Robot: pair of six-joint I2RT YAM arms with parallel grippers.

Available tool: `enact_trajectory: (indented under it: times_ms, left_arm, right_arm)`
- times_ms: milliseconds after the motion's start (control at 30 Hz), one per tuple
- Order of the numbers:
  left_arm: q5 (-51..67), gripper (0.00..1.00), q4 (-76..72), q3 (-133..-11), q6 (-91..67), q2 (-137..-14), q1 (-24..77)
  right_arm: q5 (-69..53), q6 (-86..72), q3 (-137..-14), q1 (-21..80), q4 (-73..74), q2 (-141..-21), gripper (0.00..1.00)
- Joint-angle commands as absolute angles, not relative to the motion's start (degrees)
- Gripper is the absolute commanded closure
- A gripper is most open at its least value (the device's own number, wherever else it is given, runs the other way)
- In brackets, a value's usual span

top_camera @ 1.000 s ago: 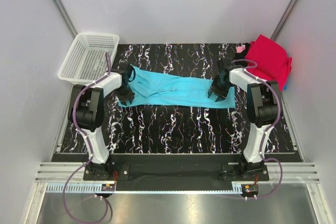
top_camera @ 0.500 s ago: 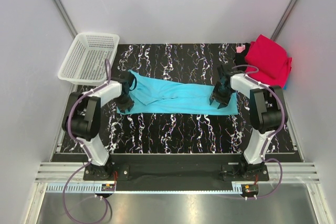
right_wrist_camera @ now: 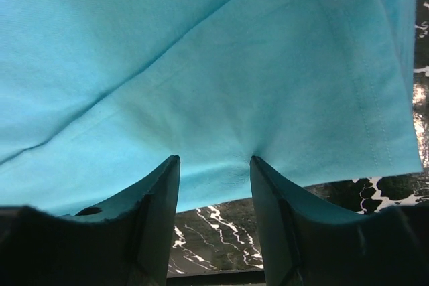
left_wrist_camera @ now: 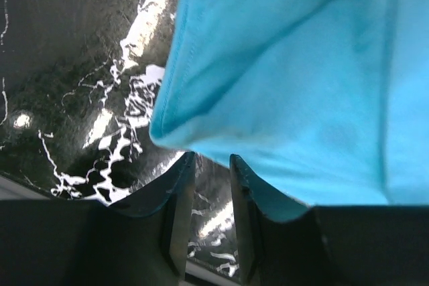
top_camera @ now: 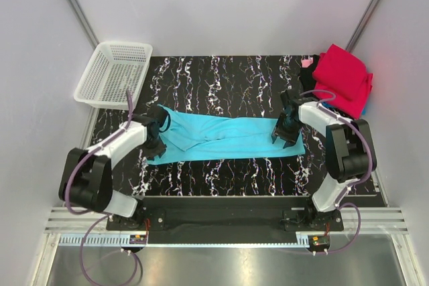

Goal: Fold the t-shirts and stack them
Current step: Fold the tshirt

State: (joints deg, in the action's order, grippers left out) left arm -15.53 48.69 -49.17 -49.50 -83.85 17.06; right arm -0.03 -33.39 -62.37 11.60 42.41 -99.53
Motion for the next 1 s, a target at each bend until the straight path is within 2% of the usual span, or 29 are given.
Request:
enact_trajectory:
  times_ms: [0, 100, 233, 367, 533, 967]
  left_arm:
    - [-15.12, 0.67, 49.66, -54.22, -48.34, -76.57, 18.63]
    - [-13.10, 0.65, 50.10, -56.25, -47.99, -74.89, 20.12]
    - [-9.32, 0.65, 49.31, -57.04, -48.43, -78.91, 21.79]
    - [-6.16, 0.73, 45.28, -57.22, -48.52, -83.67, 24.25]
    - [-1.42, 0.75, 38.86, -56.78, -48.95, -87.18, 25.49]
    - [-3.87, 0.71, 37.53, -59.32, -49.92, -95.18, 27.25]
  right_arm:
    - [1.23, -33.31, -62.49, 11.87, 43.15, -94.84, 0.46]
    - [0.97, -33.49, -63.01, 11.87, 43.50, -93.78, 0.46]
    - [0.70, -33.92, -63.46, 11.87, 43.94, -92.99, 0.46]
    - [0.26, -34.45, -63.37, 11.95, 44.21, -91.41, 0.46]
    - [0.18, -34.98, -62.84, 12.04, 45.00, -87.37, 0.46]
    - [-1.14, -34.89, -62.76, 12.22, 46.58, -84.11, 0.46]
